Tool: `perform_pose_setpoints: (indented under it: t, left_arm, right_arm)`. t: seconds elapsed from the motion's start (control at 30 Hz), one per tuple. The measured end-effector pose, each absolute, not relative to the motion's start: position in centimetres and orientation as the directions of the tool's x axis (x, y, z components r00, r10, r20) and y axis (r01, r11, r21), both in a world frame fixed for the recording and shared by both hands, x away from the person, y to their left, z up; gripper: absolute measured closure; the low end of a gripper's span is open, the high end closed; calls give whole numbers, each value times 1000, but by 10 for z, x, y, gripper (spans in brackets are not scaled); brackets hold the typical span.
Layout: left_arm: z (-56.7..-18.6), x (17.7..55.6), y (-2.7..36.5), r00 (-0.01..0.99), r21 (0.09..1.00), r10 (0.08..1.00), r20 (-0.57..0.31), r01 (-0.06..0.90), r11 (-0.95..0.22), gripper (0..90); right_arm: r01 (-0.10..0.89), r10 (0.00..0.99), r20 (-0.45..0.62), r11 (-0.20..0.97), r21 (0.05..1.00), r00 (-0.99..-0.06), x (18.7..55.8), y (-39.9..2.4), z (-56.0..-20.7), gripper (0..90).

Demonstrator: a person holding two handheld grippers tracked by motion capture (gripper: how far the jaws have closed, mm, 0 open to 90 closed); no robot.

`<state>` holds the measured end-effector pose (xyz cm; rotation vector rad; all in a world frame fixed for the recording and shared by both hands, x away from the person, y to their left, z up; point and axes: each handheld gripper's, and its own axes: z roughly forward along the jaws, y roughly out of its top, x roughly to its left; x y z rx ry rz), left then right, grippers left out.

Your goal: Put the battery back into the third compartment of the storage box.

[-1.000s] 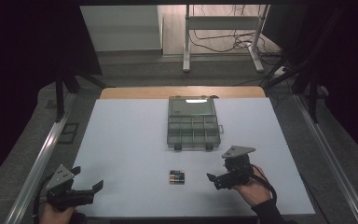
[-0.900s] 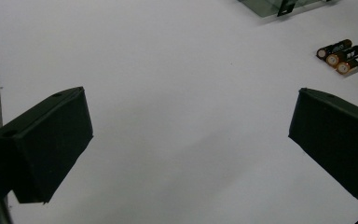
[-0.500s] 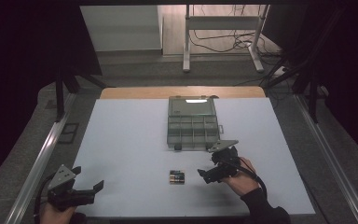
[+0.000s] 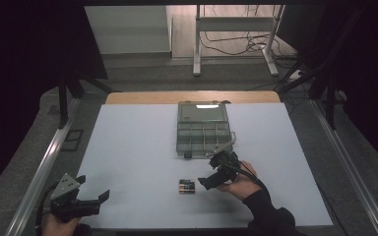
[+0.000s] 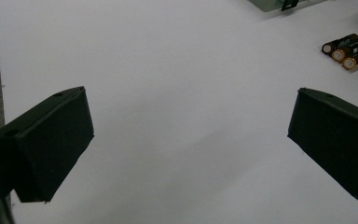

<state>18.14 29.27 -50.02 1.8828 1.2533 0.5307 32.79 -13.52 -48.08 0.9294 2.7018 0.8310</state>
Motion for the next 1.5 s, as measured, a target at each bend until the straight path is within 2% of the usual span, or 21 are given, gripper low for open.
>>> perform_pose_setpoints:
  t: [0.13,0.43,0.7,1.2,1.3,1.5]
  left_arm:
    - [-500,181,292,423,800,903,-82,568,-194,6]
    - [-500,181,293,428,798,900,-79,568,-201,8]
    - [-500,181,292,432,798,899,-76,567,-205,11]
    - [-500,181,292,436,797,897,-76,567,-208,14]
    - [-500,181,292,437,797,896,-76,566,-208,14]
    - [-500,181,292,438,798,896,-78,567,-207,15]
  right_arm:
    - [500,599,-5,673,544,-801,328,-123,-479,59]
    - [463,525,21,731,501,-851,333,-95,-480,341]
    - [448,475,66,764,465,-878,339,-82,-488,509]
    - [374,393,40,833,408,-919,341,-67,-505,687]
    - [358,385,18,840,408,-923,342,-66,-507,759]
    - [343,375,12,836,429,-927,340,-68,-504,764]
